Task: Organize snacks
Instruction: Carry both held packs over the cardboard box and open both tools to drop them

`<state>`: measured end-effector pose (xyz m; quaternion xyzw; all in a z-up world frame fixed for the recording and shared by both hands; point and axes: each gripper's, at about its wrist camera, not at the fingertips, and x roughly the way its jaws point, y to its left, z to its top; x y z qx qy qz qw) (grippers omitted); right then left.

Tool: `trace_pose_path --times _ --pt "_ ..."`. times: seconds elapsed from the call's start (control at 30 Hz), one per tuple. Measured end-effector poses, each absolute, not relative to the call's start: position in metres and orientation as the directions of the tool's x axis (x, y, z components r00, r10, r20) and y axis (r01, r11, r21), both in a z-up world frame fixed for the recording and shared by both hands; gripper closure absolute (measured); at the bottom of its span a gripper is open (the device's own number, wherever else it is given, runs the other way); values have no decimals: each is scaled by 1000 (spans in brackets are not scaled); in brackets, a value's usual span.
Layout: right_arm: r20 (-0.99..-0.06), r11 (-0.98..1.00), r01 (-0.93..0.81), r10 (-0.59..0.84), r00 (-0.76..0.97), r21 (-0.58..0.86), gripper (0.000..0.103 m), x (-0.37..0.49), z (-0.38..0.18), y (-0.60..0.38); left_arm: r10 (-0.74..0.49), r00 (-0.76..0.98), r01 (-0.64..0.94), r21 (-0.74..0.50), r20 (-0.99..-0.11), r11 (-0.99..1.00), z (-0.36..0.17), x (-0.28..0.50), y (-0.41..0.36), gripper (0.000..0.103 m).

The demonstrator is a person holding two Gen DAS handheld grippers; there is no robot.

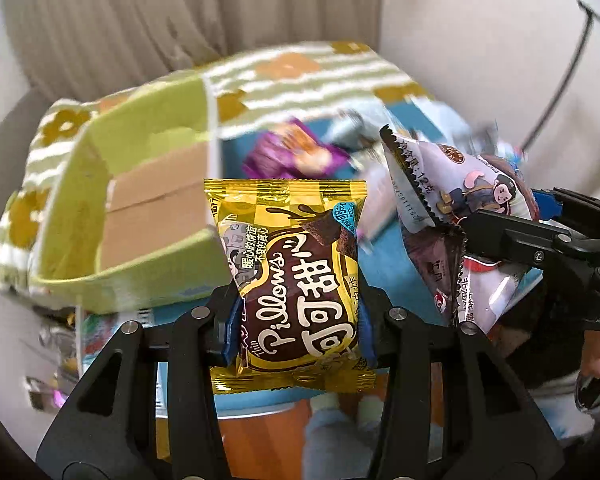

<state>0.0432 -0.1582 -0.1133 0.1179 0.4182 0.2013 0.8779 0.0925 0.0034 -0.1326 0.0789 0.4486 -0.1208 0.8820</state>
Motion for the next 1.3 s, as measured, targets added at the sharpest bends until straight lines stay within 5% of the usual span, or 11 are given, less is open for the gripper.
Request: trace_pose_path --times 0.57,1.2,1.23,1.3 --pt "-617 854 -429 513 596 295 42 169 -27 -22 -30 652 74 23 -758 997 -83 226 179 62" --pt "-793 951 -154 309 525 269 40 320 -98 40 -144 507 207 -42 -850 977 -162 399 223 61" --pt "-800 953 -147 303 518 265 40 322 -100 40 -143 501 207 -42 -854 978 -164 401 222 57" --pt "-810 959 -120 282 514 258 40 324 -104 38 -125 499 204 -24 -858 979 -167 404 220 25"
